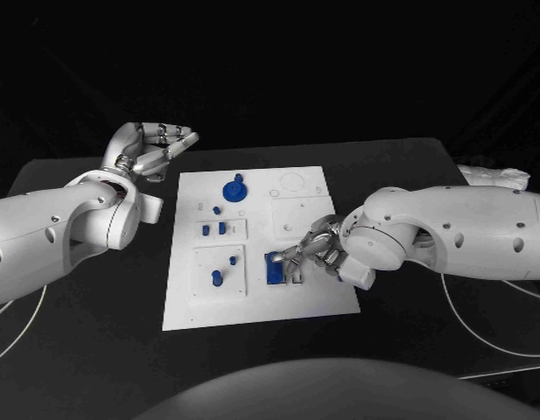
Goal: Assemble the parts on the task board
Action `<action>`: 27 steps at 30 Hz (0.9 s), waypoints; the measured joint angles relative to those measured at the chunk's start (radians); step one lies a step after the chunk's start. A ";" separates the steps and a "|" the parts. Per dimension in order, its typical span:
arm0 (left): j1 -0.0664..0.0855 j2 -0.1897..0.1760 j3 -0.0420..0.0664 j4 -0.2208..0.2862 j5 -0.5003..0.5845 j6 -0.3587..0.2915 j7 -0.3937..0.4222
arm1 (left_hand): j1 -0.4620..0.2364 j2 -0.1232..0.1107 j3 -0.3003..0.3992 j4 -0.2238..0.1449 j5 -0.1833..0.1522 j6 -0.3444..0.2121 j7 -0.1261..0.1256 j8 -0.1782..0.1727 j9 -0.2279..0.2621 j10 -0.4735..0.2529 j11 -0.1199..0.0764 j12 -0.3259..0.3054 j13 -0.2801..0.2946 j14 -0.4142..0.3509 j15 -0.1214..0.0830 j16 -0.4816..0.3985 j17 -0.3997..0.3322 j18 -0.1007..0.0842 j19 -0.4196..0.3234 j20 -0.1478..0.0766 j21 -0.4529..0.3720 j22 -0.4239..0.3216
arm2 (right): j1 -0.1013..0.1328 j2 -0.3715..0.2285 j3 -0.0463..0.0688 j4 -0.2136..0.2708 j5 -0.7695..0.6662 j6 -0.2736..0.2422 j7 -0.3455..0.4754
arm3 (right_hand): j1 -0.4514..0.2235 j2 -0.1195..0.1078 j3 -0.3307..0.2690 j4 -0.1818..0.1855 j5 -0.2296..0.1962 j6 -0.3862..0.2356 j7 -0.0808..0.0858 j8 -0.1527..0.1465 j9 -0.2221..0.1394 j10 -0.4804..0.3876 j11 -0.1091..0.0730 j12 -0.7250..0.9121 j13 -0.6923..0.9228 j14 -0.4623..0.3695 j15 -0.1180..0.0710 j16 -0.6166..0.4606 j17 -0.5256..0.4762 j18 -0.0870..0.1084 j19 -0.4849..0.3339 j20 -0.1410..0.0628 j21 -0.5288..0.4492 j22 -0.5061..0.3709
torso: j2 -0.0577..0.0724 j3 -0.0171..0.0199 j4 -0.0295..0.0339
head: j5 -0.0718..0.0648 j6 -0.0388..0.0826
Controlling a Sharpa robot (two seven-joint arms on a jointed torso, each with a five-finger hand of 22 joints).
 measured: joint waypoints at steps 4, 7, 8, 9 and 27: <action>0.000 0.000 0.000 -0.001 0.000 0.001 0.000 | 0.000 0.000 0.000 0.000 0.000 0.000 0.000 0.000 0.000 0.000 0.000 0.000 0.000 0.000 0.000 0.000 0.000 0.000 0.000 0.000 0.000 0.000 | 0.008 -0.016 0.000 0.021 -0.031 -0.006 0.000 | -0.004 0.004 -0.060 0.027 -0.016 -0.018 -0.030 0.134 0.143 0.001 -0.020 0.000 0.000 -0.001 -0.030 0.000 0.000 0.000 0.000 -0.025 0.000 0.000 | 0.000 0.0007 -0.0005 | 0.002 0.000; 0.000 0.000 0.000 -0.001 0.000 0.001 0.000 | 0.000 0.000 0.000 0.000 0.000 0.000 0.000 0.000 0.000 0.000 0.000 0.000 0.000 0.000 0.000 0.000 0.000 0.000 0.000 0.000 0.000 0.000 | 0.017 -0.025 0.000 0.035 -0.053 -0.008 0.002 | 0.013 0.021 -0.103 0.050 -0.022 -0.088 -0.045 0.283 0.314 0.000 -0.039 0.000 0.000 -0.001 -0.044 0.000 0.000 0.000 0.000 -0.039 0.000 0.000 | 0.000 0.0006 -0.0007 | 0.004 0.000; 0.000 0.000 0.000 -0.001 0.000 0.001 0.000 | 0.000 0.000 0.000 0.000 0.000 0.000 0.000 0.000 0.000 0.000 0.000 0.000 0.000 0.000 0.000 0.000 0.000 0.000 0.000 0.000 0.000 0.000 | 0.019 -0.027 0.001 0.039 -0.058 -0.008 0.002 | 0.020 0.027 -0.119 0.056 -0.026 -0.125 -0.045 0.344 0.390 0.001 -0.048 0.000 0.000 -0.001 -0.049 0.000 0.000 0.000 0.000 -0.039 0.000 0.000 | 0.001 0.0007 -0.0007 | 0.005 0.000; 0.000 0.000 0.000 -0.001 0.000 0.001 0.000 | 0.000 0.000 0.000 0.000 0.003 0.000 0.000 0.000 0.000 0.000 0.000 0.000 0.000 0.000 0.000 0.000 0.000 0.000 0.000 0.000 0.000 0.000 | 0.019 -0.029 0.001 0.041 -0.063 -0.007 0.002 | 0.023 0.031 -0.129 0.060 -0.025 -0.145 -0.048 0.383 0.435 0.000 -0.049 0.000 0.000 0.000 -0.049 0.000 0.000 0.000 0.000 -0.043 0.000 0.000 | 0.001 0.0007 -0.0008 | 0.005 0.000; 0.000 0.000 0.000 0.000 0.000 0.004 -0.001 | 0.000 0.000 0.000 0.000 0.004 0.000 0.000 0.000 0.000 0.000 0.000 0.000 0.000 0.000 0.000 0.000 0.000 0.000 0.000 0.000 0.000 0.000 | 0.017 -0.006 0.000 0.030 -0.104 0.098 -0.024 | 0.048 0.079 -0.181 0.090 -0.025 -0.226 -0.071 0.580 0.713 0.001 -0.063 0.000 0.000 0.000 -0.056 0.000 0.000 0.000 0.000 -0.057 0.000 0.001 | 0.000 0.0000 -0.0004 | 0.002 0.000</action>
